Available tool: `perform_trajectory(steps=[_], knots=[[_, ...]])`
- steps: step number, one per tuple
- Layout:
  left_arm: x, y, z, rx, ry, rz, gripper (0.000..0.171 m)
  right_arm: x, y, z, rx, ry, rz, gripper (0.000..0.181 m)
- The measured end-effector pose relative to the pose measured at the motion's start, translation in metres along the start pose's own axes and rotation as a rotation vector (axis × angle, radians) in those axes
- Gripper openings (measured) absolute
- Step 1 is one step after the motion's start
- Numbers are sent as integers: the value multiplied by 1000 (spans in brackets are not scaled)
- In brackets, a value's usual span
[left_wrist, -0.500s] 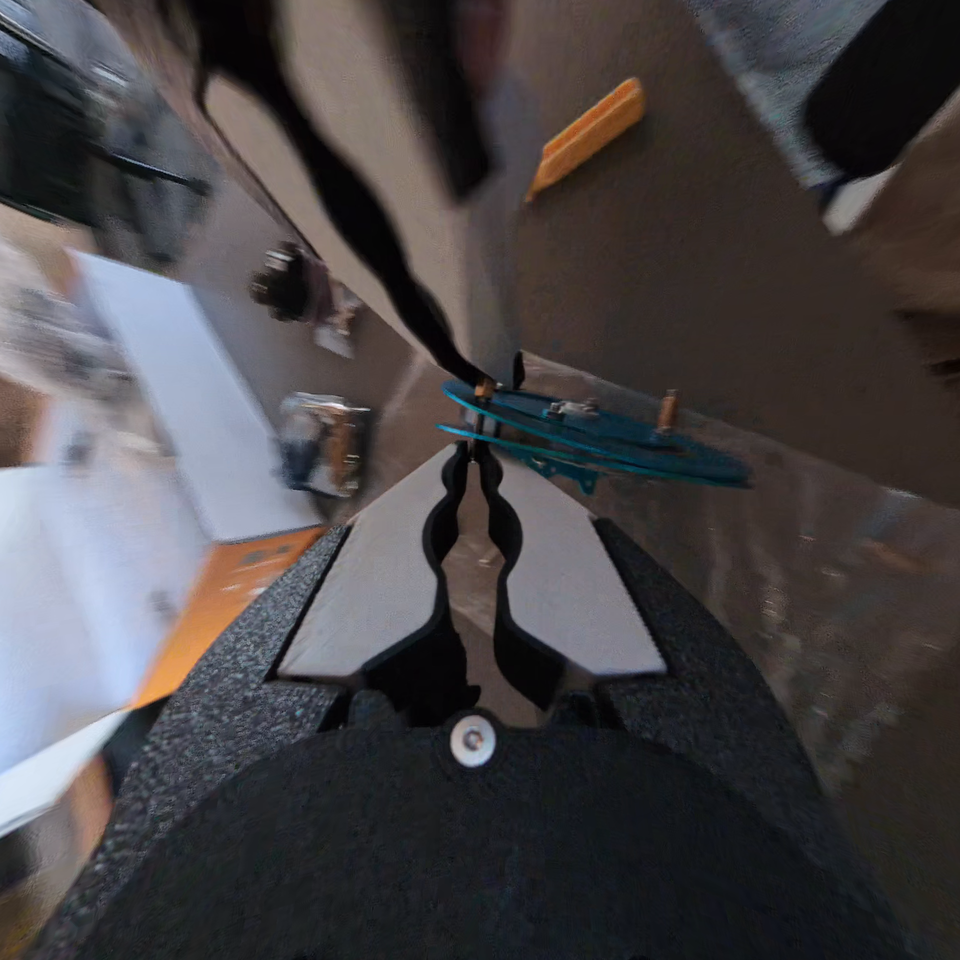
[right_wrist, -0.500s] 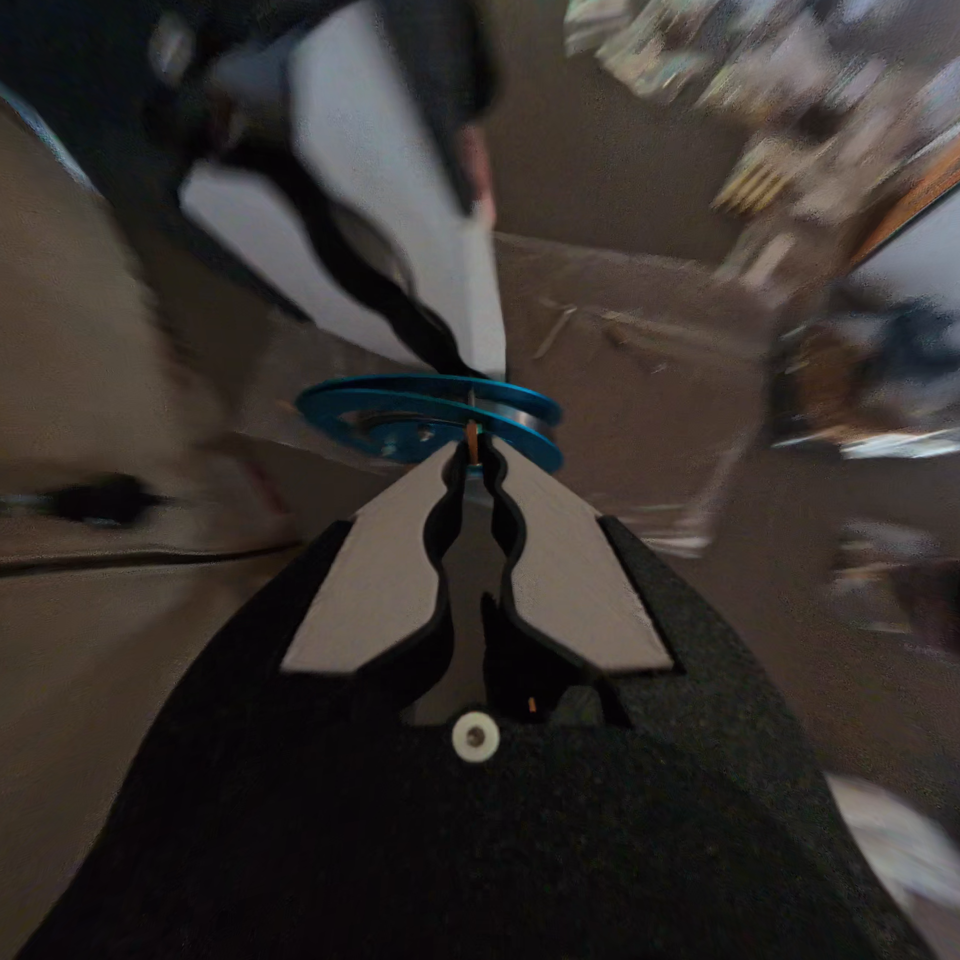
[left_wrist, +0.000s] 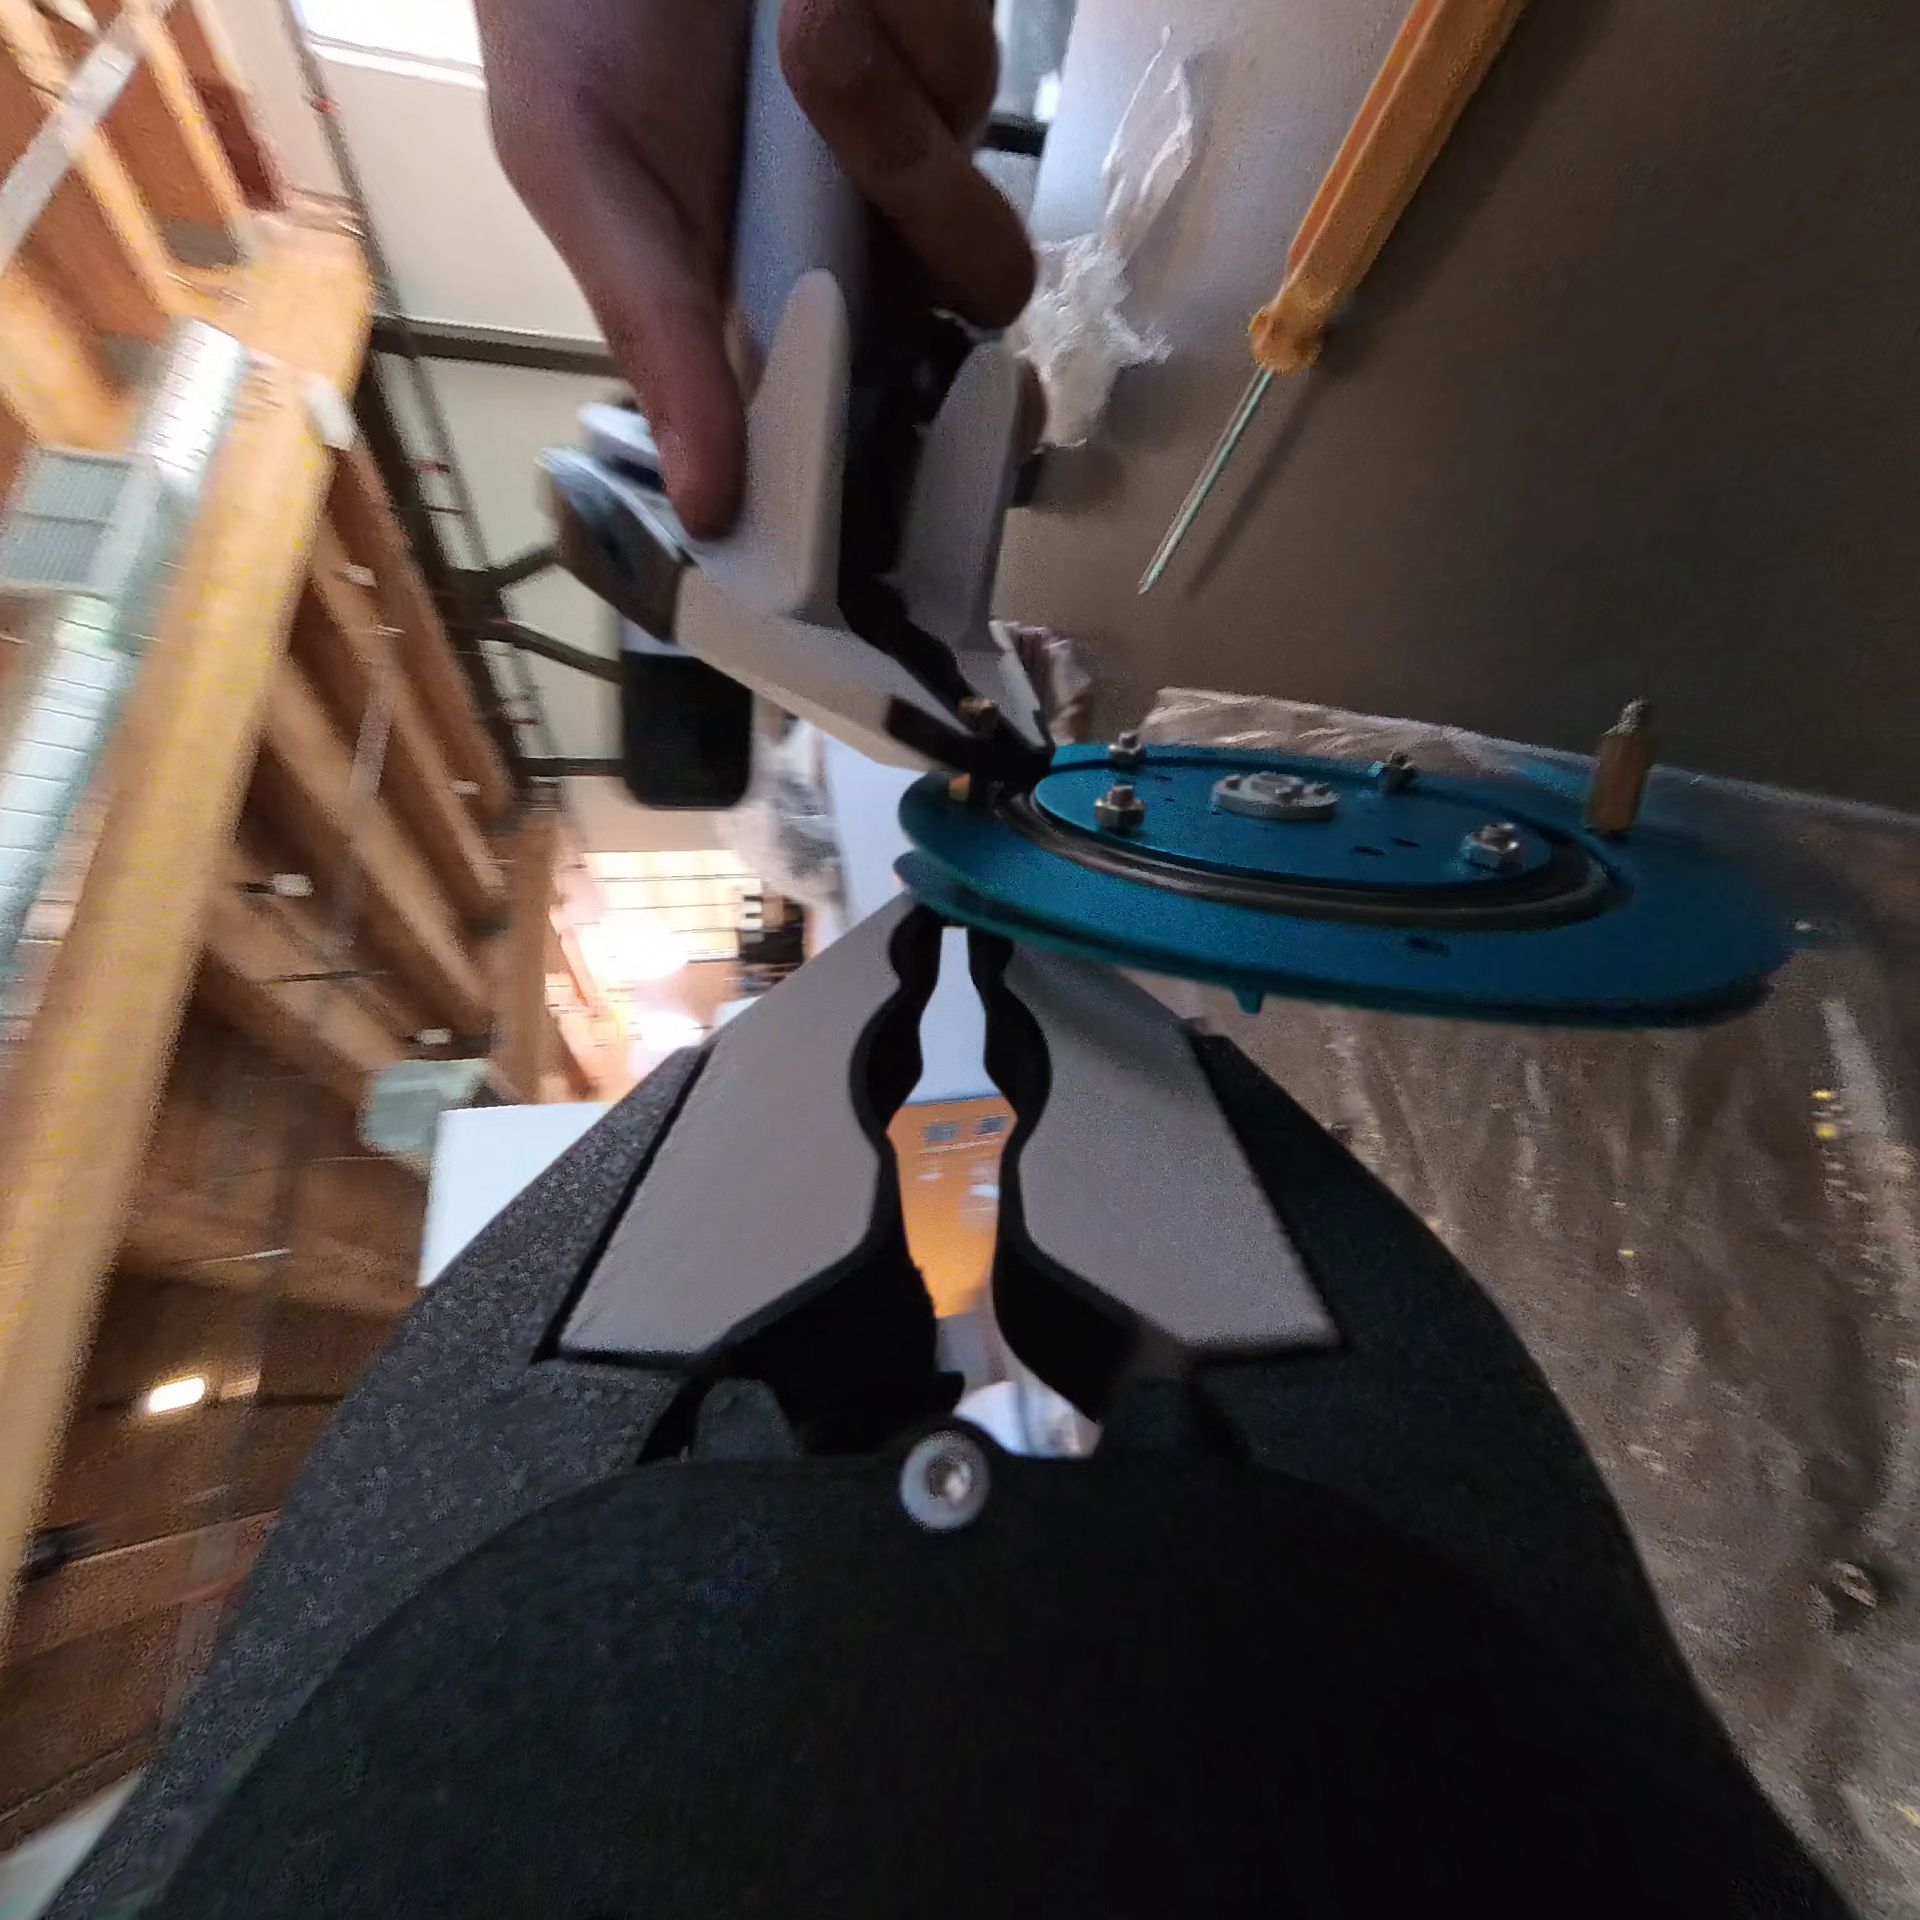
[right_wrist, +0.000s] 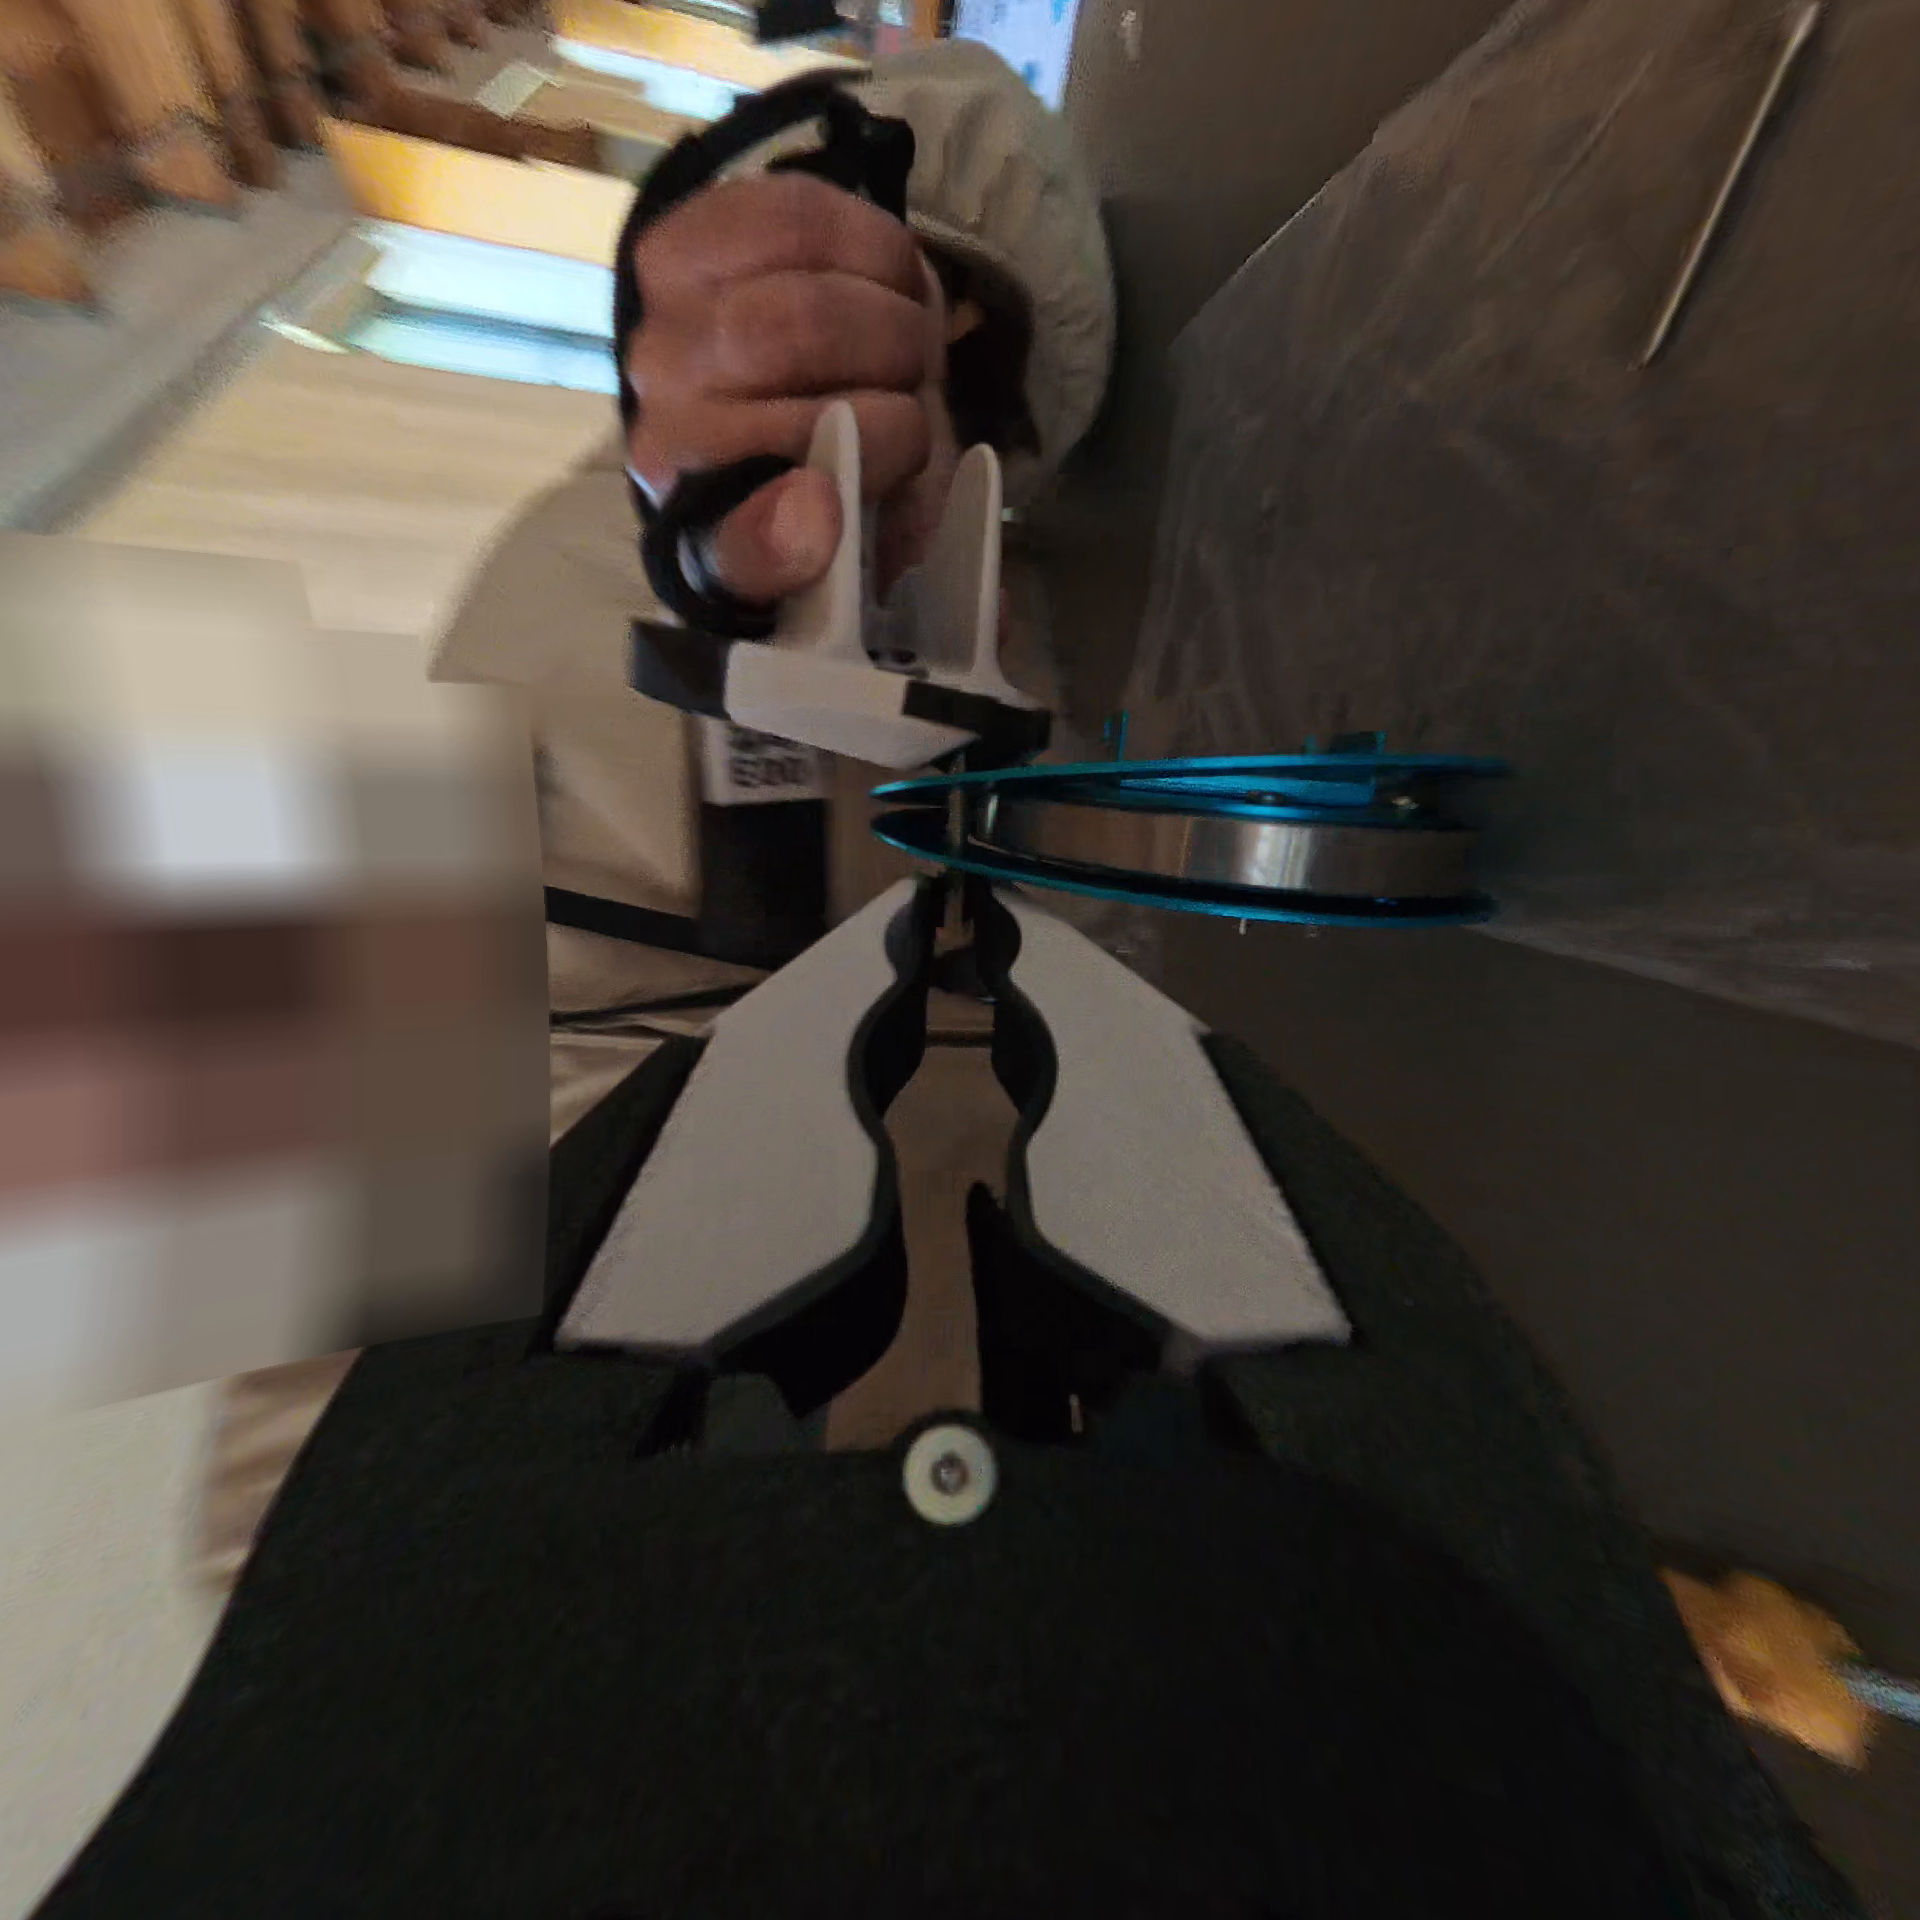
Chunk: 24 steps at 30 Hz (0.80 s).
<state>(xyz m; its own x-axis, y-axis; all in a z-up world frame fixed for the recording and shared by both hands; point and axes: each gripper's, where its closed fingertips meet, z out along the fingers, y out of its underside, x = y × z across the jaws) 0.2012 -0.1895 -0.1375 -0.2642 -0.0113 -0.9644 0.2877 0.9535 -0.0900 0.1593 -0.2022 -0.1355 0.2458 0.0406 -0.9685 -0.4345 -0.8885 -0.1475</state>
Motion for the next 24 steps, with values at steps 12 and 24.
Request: perform_trajectory(steps=[12, 24], knots=[[17, 20, -7, -42, 782, -615, 3, 1, -19, -30, 254, 1376, -1039, 49], [20, 6, -9, -100, 1009, -702, 2, 16, -32, -27, -54, 1763, -1332, 4]])
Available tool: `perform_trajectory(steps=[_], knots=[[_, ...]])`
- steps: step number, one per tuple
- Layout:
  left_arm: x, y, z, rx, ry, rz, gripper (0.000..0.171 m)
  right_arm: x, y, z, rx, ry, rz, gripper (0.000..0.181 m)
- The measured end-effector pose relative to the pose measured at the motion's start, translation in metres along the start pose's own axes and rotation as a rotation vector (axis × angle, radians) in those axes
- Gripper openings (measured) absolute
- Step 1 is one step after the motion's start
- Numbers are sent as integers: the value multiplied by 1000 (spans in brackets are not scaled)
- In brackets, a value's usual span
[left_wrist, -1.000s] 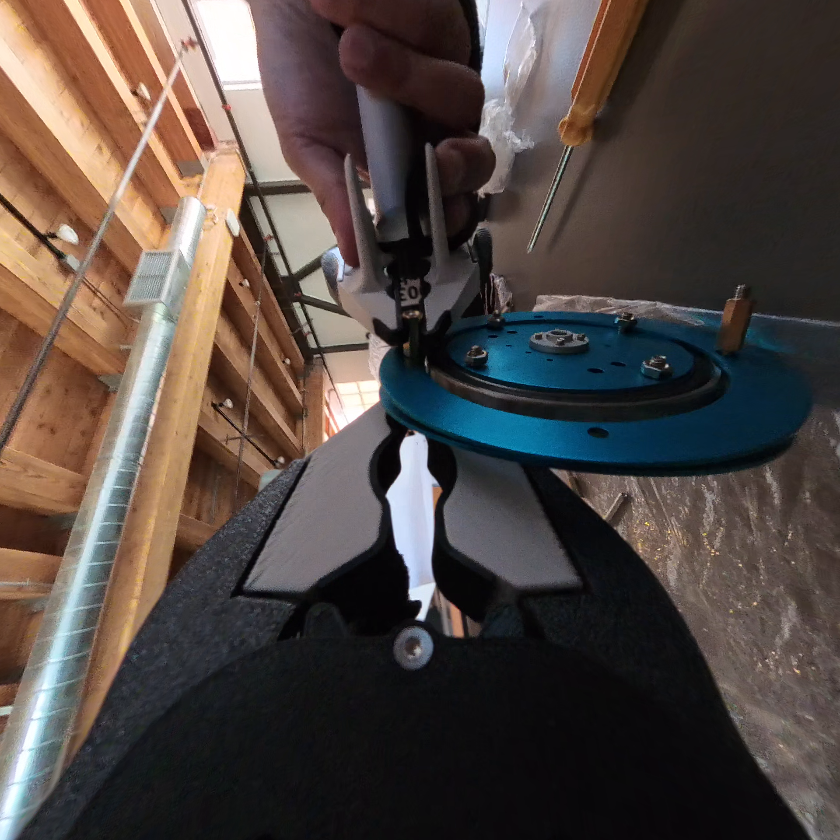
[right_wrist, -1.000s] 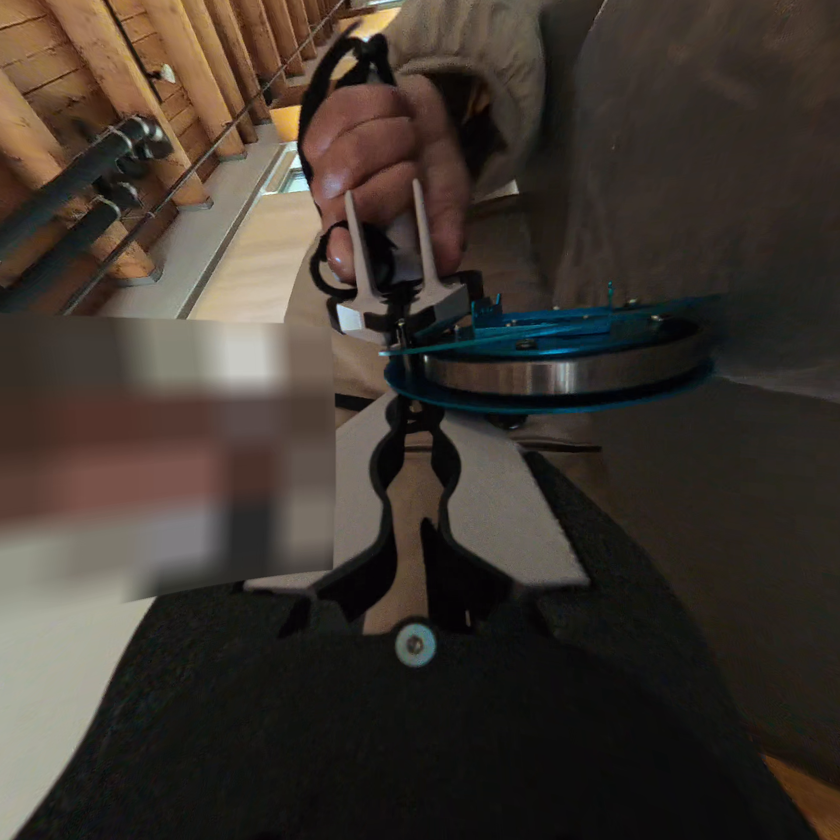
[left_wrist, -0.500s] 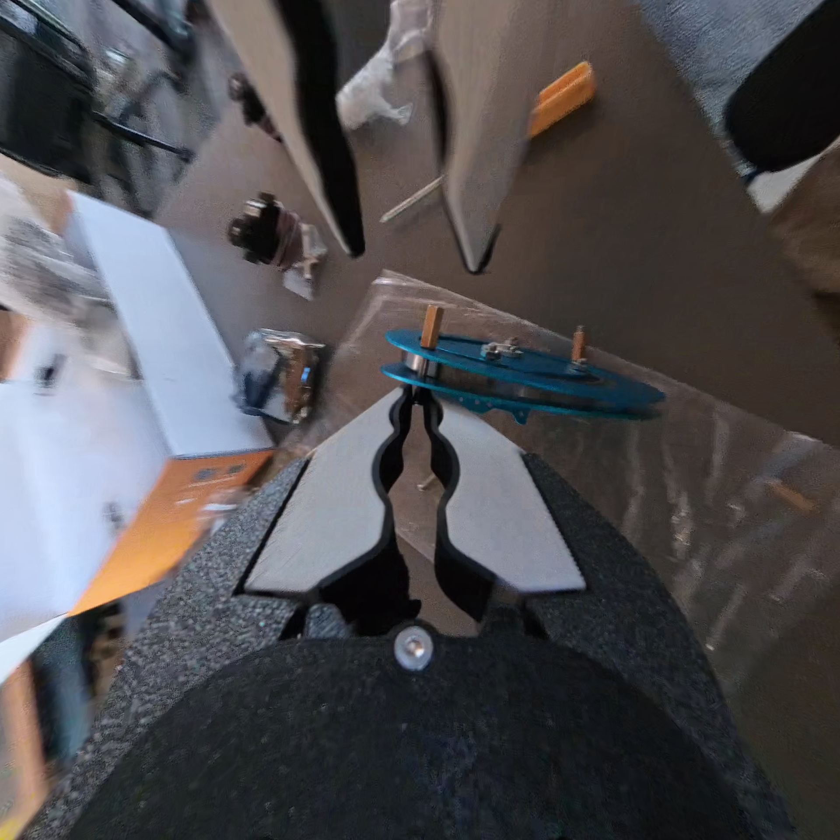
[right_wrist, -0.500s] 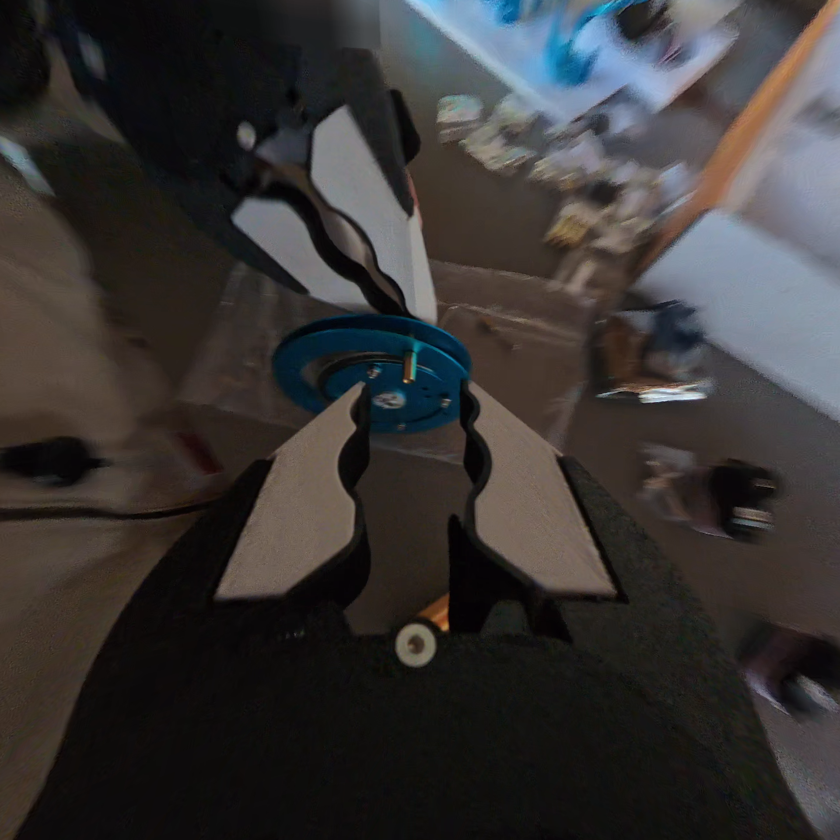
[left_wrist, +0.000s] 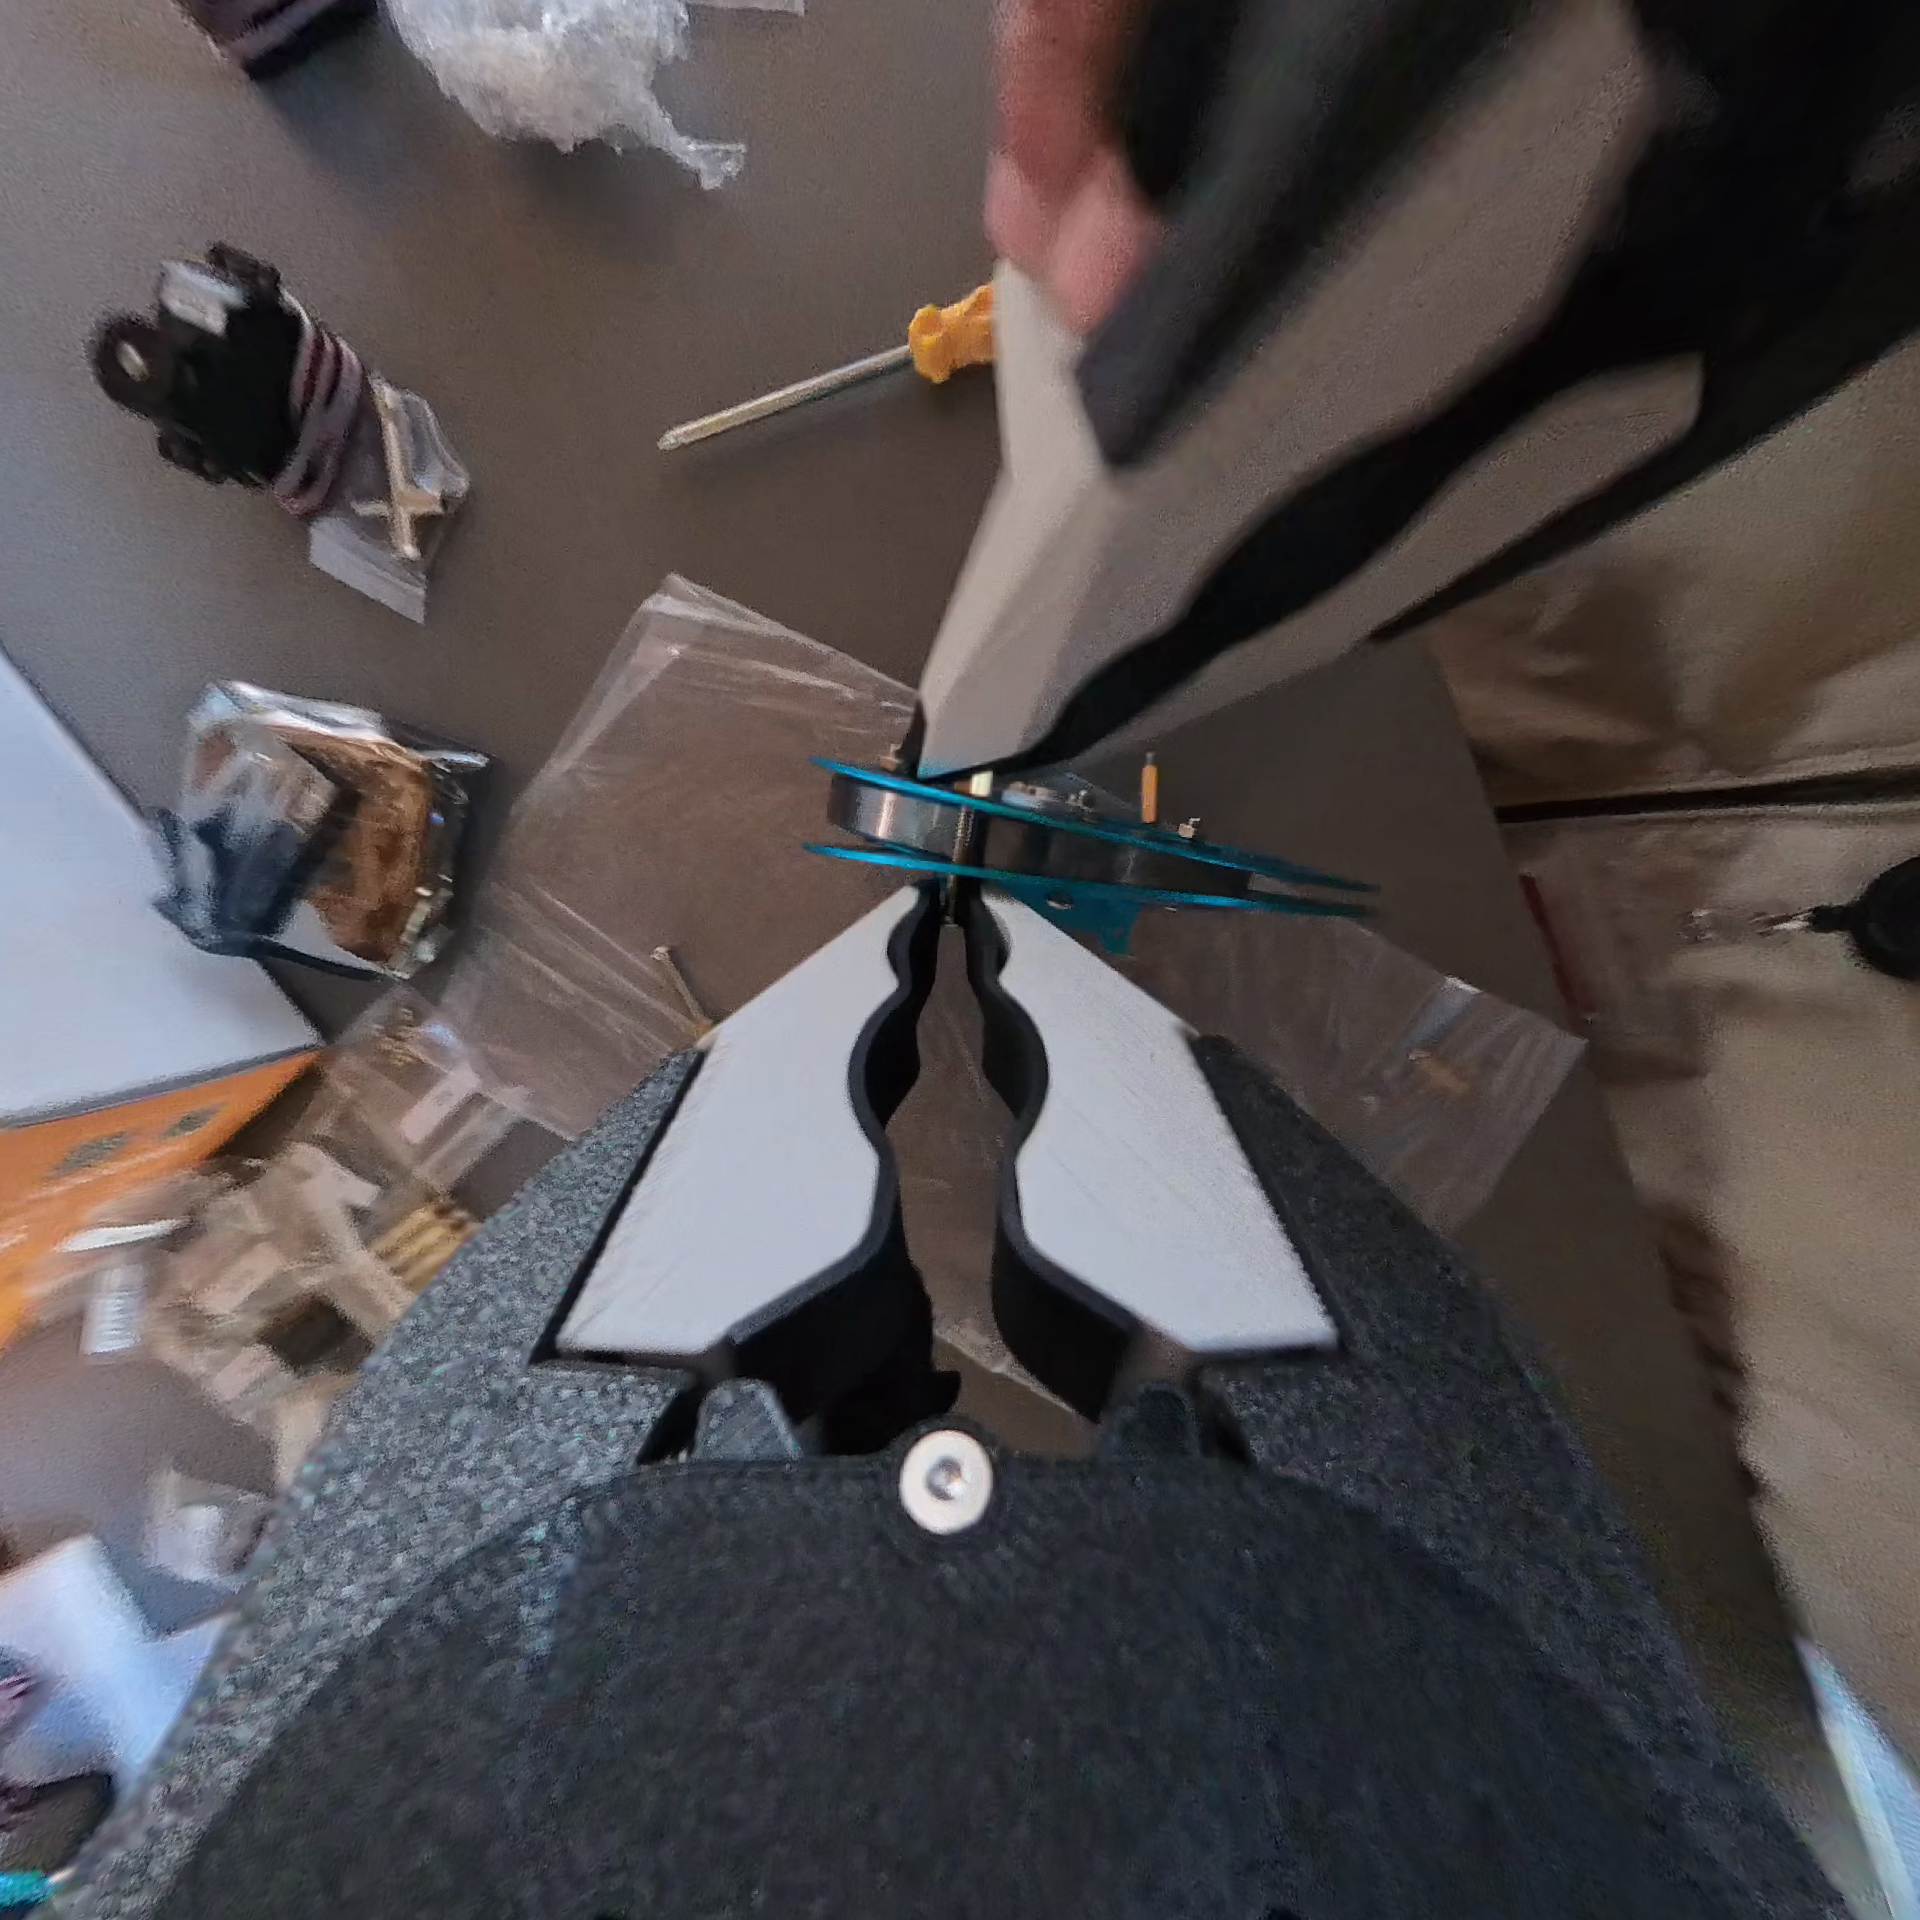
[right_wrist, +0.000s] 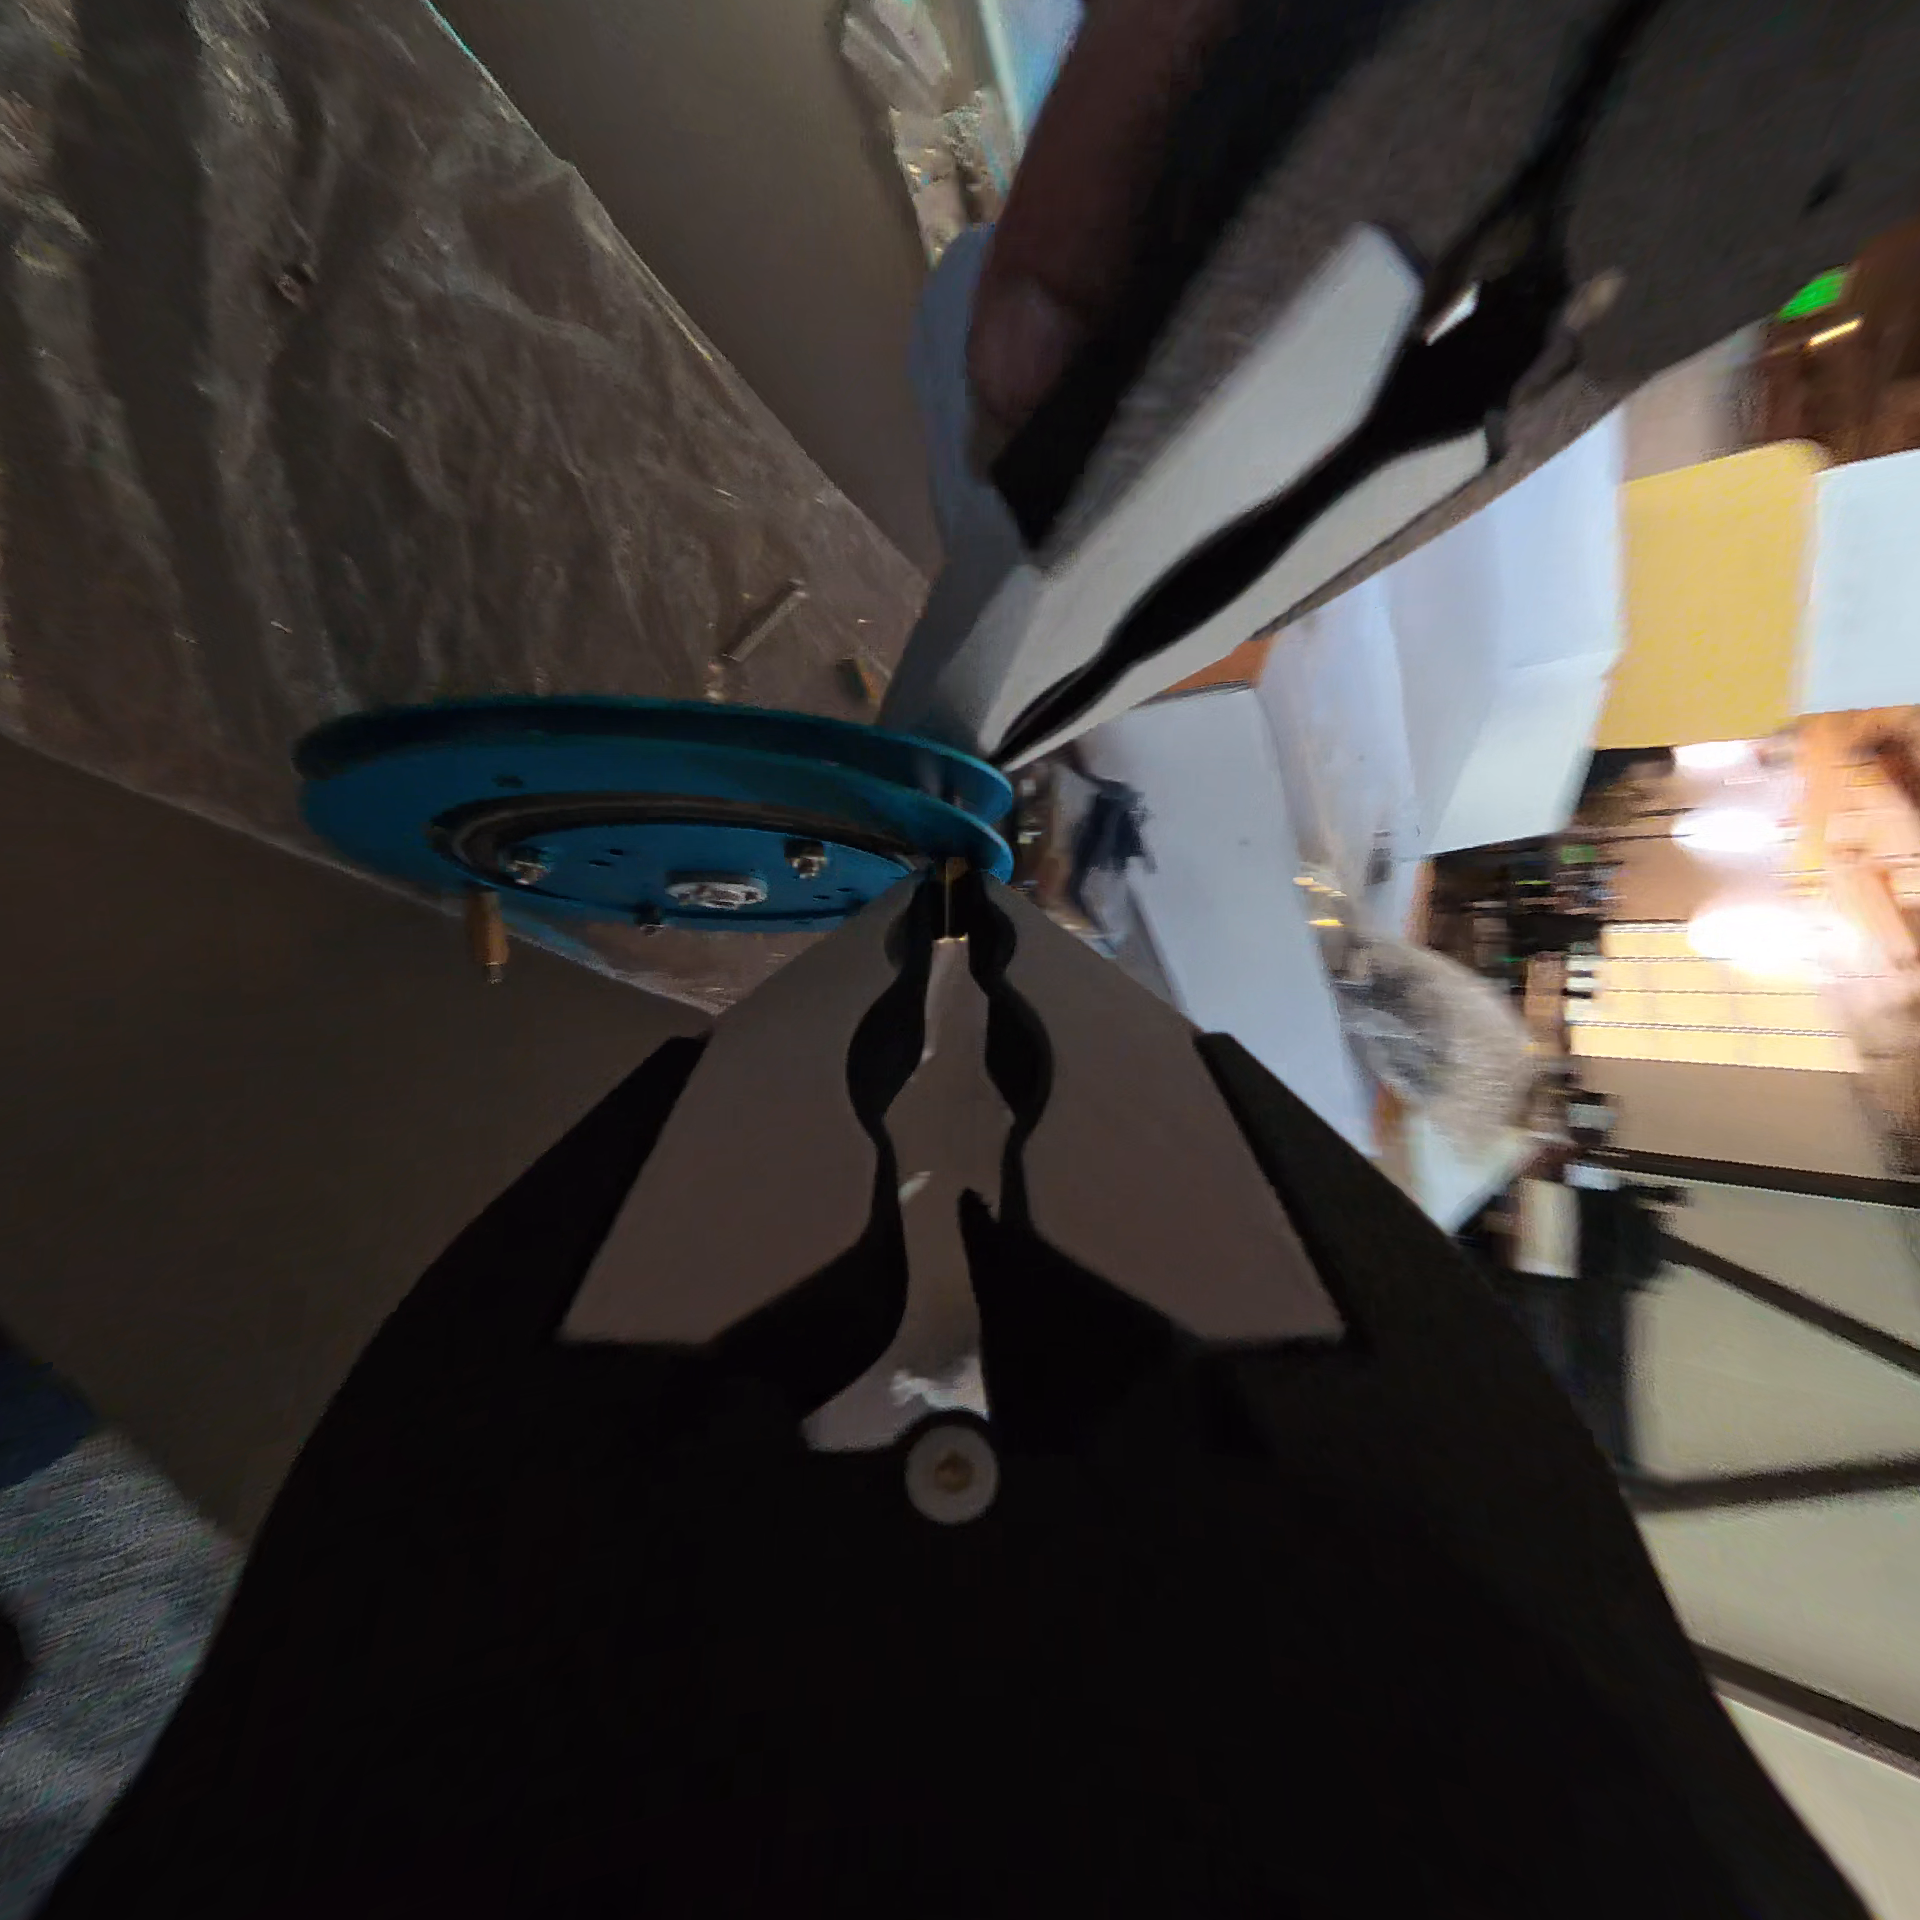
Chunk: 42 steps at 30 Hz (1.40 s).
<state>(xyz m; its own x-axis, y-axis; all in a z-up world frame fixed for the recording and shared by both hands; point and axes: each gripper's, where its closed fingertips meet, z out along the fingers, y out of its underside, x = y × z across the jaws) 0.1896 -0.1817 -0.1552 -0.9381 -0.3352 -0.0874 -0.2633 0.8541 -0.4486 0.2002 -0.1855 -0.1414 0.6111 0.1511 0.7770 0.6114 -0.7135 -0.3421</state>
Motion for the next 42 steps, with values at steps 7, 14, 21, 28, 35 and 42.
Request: perform_trajectory(steps=[7, 14, 21, 28, 35, 42], knots=[[-18, -12, 3, 51, -647, 413, 1, -9, 2, -9, 110, -941, 995, 4], [-18, -25, -9, 124, -1220, 790, 2, -16, -15, -38, 77, -1955, 1736, 3], [-26, -20, -9, 159, -1137, 628, 3, -1, -2, -27, 229, -1507, 1530, 17], [-21, -22, -8, 185, -1101, 629, 3, 22, 26, -41, 605, -784, 1415, 25], [-18, -21, -8, 215, -1075, 627, 3, 20, 46, -61, 926, -300, 1416, 15], [-16, -20, -7, 230, -1045, 617, 3, 17, 59, -66, 988, -240, 1433, 11]])
